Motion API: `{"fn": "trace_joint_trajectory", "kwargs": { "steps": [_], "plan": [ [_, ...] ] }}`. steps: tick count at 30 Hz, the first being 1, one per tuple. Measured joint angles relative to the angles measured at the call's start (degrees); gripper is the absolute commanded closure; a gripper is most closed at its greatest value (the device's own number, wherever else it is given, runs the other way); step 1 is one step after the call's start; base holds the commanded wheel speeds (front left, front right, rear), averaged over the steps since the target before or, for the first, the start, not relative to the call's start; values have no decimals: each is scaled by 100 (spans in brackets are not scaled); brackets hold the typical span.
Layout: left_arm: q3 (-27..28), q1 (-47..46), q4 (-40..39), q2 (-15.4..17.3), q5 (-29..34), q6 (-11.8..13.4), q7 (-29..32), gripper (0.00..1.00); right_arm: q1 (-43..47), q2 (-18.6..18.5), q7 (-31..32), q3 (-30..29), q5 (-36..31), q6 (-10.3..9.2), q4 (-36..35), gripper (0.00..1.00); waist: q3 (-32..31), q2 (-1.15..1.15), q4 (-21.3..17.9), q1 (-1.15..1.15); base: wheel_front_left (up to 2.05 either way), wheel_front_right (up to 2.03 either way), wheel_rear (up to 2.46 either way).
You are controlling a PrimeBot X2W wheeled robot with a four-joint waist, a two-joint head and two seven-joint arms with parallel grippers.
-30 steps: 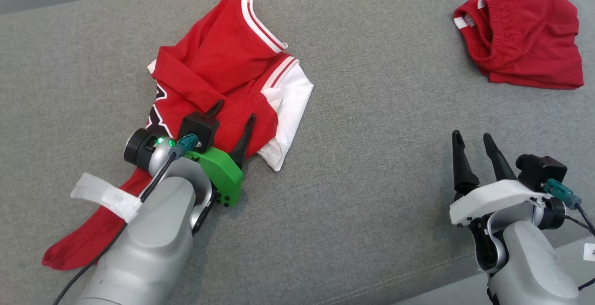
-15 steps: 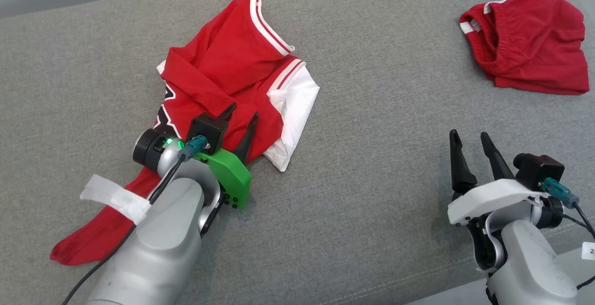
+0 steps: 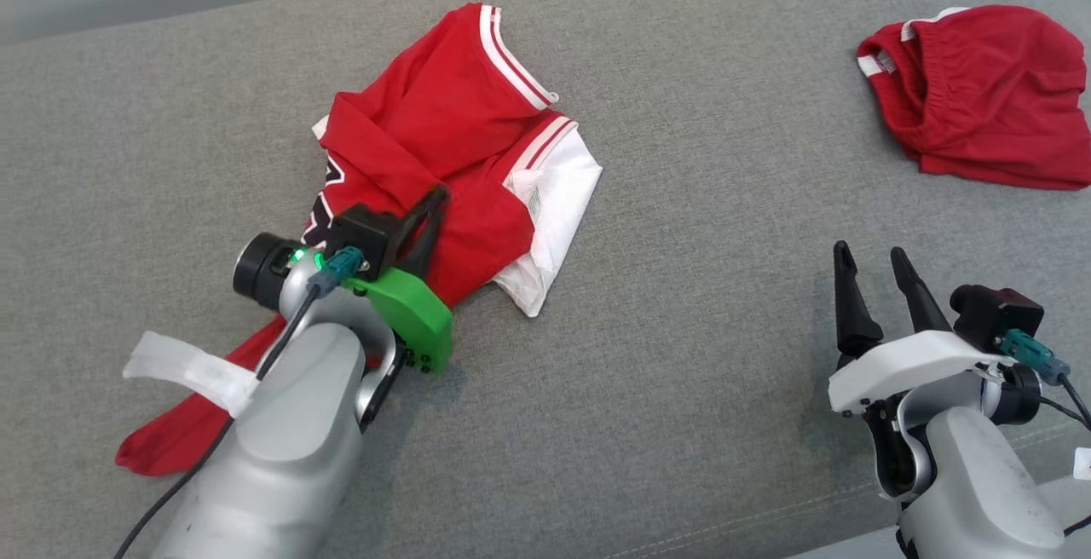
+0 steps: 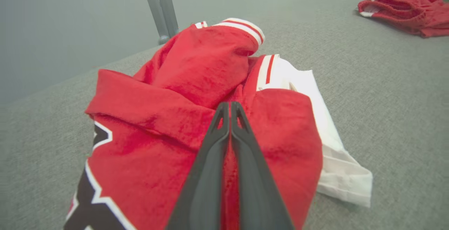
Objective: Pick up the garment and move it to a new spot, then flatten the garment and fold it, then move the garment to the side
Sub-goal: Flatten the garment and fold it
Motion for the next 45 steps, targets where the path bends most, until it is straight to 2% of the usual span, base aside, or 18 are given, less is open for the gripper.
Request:
{"fn": "trace_joint_trajectory", "kwargs": {
  "steps": [4,7,11,16,17,19,22,24,30,31,35,45],
  "plan": [
    [488,-13,-835,68,40,37,-1,100,59,-18,0,-69,3,0,-12,0,-62,0,110,0,0,0,0],
    [993,-65,-1235,293,73,137,-1,100,92,-15,0,-76,10,0,-16,0,-102,0,209,0,0,0,0],
    [1758,-341,-1350,883,119,337,-1,100,79,-11,0,-38,11,0,-48,0,-90,0,300,0,0,0,0],
    [2437,-712,-768,1748,147,526,0,100,-12,-30,0,48,30,0,-147,0,70,0,293,0,0,0,0],
    [2555,-760,-617,1903,140,573,-1,91,-22,-31,0,77,31,0,-166,0,113,0,275,0,0,0,0],
    [2786,-800,-282,2113,29,695,-1,0,-20,-45,0,111,37,0,-181,0,186,0,232,0,0,0,0],
    [3052,-792,89,2291,-65,890,0,0,-19,-98,0,87,66,0,-213,0,247,0,162,0,0,0,0],
    [3106,-716,91,2235,-77,868,0,0,-8,-133,0,44,68,0,-249,0,254,0,169,0,0,0,0],
    [3100,-209,-367,1589,2,638,-1,0,-1,-203,0,91,30,0,-341,0,220,0,405,0,0,0,0],
    [3100,-209,-367,1589,2,638,-1,0,-1,-203,0,91,30,0,-341,0,220,0,405,0,0,0,0],
    [3122,199,-783,1096,93,538,0,0,-33,-215,0,275,5,0,-346,0,129,0,681,-1,0,0,0],
    [3007,984,-1441,174,409,208,0,0,-307,-179,0,791,-29,0,-180,0,-110,0,1363,-1,0,0,0]
  ]
}}
